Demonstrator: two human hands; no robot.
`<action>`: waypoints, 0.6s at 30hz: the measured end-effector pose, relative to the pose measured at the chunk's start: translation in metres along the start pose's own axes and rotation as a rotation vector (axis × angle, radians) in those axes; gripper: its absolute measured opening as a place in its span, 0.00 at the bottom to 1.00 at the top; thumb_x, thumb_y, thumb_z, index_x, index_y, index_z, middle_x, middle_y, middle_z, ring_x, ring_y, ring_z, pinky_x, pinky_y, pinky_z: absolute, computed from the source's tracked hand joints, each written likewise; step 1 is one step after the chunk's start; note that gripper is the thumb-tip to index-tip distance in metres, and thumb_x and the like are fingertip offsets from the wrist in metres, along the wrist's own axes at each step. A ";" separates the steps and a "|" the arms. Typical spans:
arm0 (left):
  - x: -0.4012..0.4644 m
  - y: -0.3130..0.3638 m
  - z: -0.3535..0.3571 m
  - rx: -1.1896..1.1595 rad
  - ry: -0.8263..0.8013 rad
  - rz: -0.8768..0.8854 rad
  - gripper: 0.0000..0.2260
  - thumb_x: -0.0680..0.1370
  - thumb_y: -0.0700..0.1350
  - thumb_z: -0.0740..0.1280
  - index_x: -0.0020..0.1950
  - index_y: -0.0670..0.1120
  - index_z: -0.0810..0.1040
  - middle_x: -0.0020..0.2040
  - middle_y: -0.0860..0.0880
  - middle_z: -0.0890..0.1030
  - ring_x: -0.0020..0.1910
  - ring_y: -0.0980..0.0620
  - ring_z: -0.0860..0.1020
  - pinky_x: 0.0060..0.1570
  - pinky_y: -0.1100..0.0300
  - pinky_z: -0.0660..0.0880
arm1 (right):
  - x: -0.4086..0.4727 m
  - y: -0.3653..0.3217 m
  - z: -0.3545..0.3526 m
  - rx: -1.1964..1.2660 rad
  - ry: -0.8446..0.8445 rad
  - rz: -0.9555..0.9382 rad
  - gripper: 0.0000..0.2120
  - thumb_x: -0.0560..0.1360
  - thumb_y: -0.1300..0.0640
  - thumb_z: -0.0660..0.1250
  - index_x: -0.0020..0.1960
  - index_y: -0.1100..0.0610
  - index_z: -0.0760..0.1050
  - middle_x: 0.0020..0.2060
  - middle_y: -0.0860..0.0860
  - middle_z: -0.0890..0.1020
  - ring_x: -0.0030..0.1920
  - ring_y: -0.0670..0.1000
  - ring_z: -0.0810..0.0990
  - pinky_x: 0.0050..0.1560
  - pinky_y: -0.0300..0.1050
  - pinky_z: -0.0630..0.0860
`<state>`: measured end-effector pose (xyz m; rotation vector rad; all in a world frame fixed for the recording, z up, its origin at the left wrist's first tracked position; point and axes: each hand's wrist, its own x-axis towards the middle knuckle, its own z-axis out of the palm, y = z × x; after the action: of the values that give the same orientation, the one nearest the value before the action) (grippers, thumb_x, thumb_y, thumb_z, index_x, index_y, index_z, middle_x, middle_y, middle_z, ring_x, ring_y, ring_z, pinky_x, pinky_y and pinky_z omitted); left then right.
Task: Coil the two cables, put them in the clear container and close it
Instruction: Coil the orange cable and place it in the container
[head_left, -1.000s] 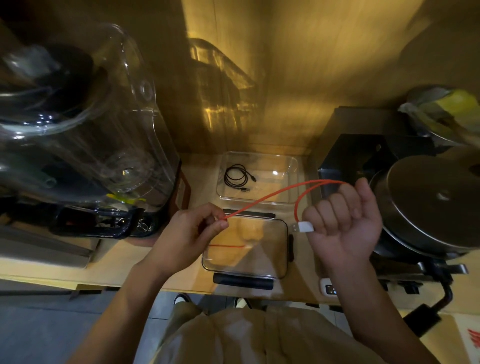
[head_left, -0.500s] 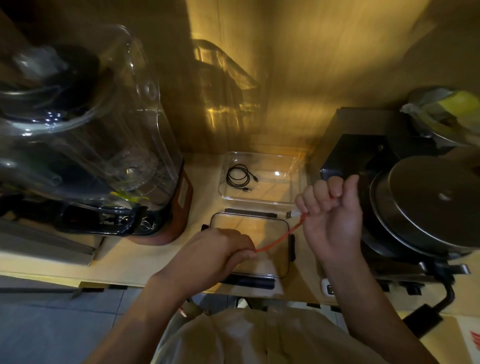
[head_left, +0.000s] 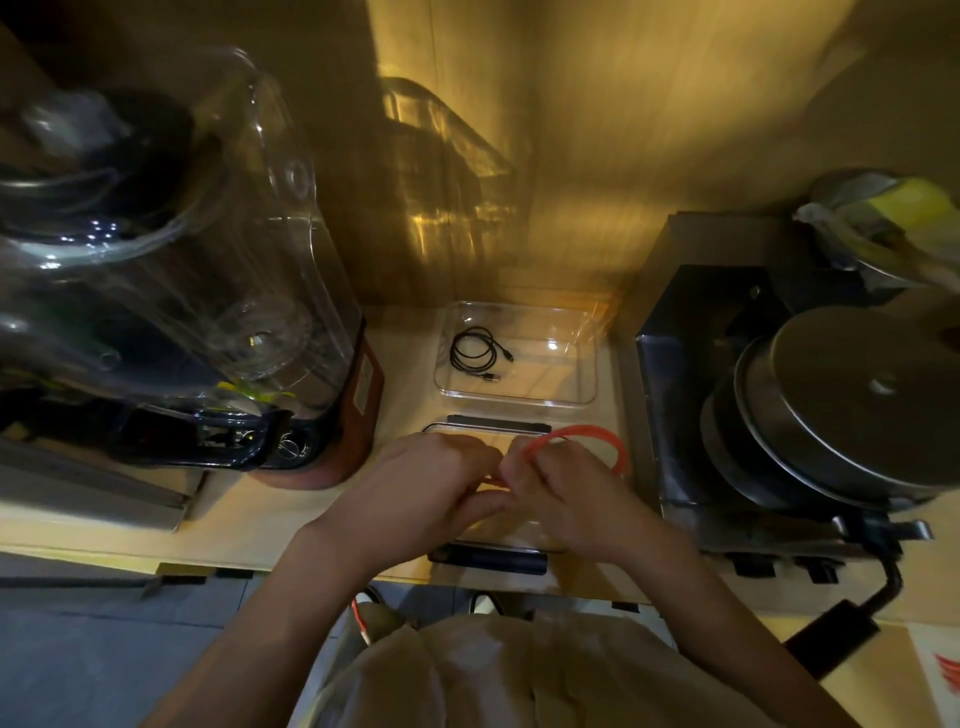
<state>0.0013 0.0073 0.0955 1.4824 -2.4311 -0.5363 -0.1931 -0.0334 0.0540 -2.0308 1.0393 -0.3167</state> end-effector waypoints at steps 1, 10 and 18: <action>-0.001 -0.003 -0.002 0.013 0.004 -0.017 0.11 0.79 0.60 0.62 0.52 0.55 0.79 0.41 0.55 0.80 0.38 0.56 0.77 0.36 0.60 0.70 | -0.001 0.001 0.000 -0.070 -0.034 -0.016 0.30 0.75 0.26 0.45 0.40 0.48 0.72 0.30 0.50 0.78 0.31 0.46 0.77 0.34 0.51 0.77; -0.003 -0.019 -0.019 -0.042 0.038 -0.048 0.08 0.76 0.60 0.67 0.48 0.57 0.79 0.38 0.58 0.79 0.36 0.61 0.75 0.36 0.57 0.76 | -0.002 -0.005 -0.002 -0.357 -0.347 0.089 0.21 0.78 0.35 0.59 0.43 0.53 0.75 0.33 0.47 0.76 0.34 0.47 0.75 0.39 0.49 0.77; -0.006 -0.026 -0.022 -0.247 0.170 0.004 0.13 0.75 0.62 0.68 0.46 0.55 0.85 0.39 0.57 0.81 0.38 0.59 0.79 0.35 0.53 0.76 | -0.011 -0.011 -0.025 0.296 -0.662 -0.001 0.24 0.79 0.40 0.59 0.39 0.60 0.74 0.29 0.52 0.75 0.30 0.51 0.73 0.35 0.44 0.72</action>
<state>0.0339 -0.0025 0.1043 1.3616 -2.1508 -0.6551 -0.2070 -0.0356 0.0803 -1.6825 0.5380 0.1913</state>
